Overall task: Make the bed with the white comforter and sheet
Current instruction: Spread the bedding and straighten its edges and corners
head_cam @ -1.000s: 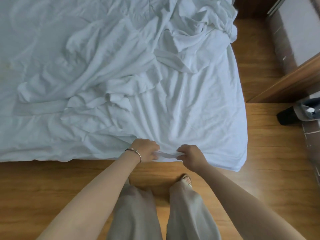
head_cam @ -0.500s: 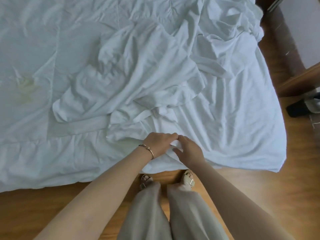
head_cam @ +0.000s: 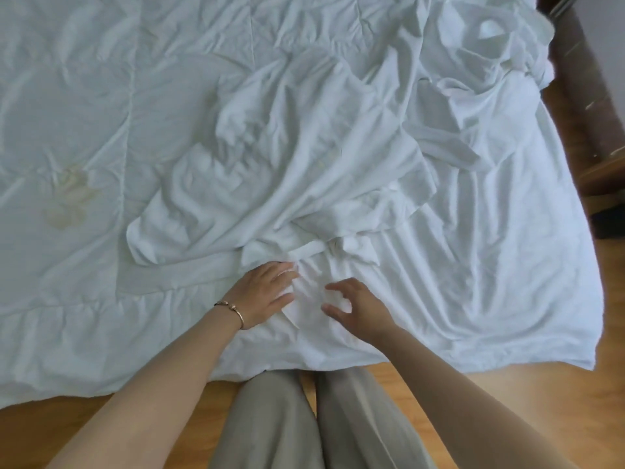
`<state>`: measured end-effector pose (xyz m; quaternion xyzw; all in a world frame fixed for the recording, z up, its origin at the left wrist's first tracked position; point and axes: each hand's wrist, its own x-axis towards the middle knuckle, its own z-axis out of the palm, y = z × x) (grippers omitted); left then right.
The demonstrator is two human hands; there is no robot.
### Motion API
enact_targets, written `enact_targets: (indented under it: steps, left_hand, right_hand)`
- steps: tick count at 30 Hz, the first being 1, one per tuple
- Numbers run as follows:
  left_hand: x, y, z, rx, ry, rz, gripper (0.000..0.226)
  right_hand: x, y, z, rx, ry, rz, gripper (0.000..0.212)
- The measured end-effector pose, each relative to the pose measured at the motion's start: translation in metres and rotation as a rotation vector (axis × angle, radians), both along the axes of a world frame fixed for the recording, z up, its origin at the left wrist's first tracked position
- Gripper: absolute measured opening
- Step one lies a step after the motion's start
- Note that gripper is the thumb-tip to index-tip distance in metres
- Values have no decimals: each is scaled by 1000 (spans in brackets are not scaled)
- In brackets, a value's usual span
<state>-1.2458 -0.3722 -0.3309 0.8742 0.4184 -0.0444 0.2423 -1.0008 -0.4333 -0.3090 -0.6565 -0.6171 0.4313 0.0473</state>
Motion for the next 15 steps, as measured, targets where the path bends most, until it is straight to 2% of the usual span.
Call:
enact_targets:
  steps: [3, 5, 7, 10, 15]
  left_hand:
    - [-5, 30, 5, 243, -180, -6, 34]
    - [8, 55, 13, 288, -225, -1, 31]
    - [29, 83, 28, 244, -239, 5, 34]
    - [62, 121, 53, 51, -124, -64, 50]
    - [112, 172, 69, 42, 25, -140, 59]
  right_hand:
    - [-26, 32, 5, 170, -28, -161, 47]
    - [-36, 53, 10, 215, -46, -273, 47]
    - [-42, 68, 17, 229, -80, -371, 46]
    - [-40, 85, 24, 249, -129, -555, 45]
    - [-11, 115, 32, 198, -26, -988, 49]
